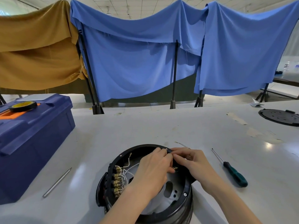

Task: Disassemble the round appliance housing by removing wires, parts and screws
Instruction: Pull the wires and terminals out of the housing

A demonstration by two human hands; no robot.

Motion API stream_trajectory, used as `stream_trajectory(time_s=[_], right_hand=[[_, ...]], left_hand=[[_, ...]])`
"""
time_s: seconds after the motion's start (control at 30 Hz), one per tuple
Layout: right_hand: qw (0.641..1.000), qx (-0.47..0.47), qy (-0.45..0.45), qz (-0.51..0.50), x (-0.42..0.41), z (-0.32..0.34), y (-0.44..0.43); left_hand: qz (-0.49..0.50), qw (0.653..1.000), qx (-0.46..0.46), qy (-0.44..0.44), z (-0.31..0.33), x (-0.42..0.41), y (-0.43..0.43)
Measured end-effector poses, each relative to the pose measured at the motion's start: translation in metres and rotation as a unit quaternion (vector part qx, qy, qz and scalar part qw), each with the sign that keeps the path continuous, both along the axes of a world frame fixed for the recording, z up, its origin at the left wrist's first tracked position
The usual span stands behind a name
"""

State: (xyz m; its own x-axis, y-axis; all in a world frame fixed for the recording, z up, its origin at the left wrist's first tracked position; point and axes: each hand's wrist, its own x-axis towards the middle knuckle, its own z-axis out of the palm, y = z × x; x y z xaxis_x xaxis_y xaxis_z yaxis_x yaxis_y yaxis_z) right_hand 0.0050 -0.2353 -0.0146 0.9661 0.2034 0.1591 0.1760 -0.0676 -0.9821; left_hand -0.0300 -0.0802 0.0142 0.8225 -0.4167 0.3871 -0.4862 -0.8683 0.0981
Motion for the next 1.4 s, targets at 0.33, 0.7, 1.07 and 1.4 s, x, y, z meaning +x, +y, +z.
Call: stream_trajectory(time_s=[0.33,0.7,1.07,1.4], right_hand=[[1.0,-0.005,-0.013,-0.018,-0.002,0.002,0.004],[1.0,0.003,0.003,-0.03,-0.001,-0.001,0.004],[1.0,0.0,0.006,-0.03,-0.004,0.003,0.005],[0.992,-0.117,-0.043,0.035,-0.01,0.012,-0.002]], left_hand=[[-0.014,0.998,0.046,-0.027,0.003,-0.004,0.001],[0.045,0.994,0.095,-0.025,0.005,0.0,0.007],[0.072,0.978,0.083,0.18,0.029,0.003,-0.006],[0.095,0.963,0.03,0.25,0.035,0.0,0.01]])
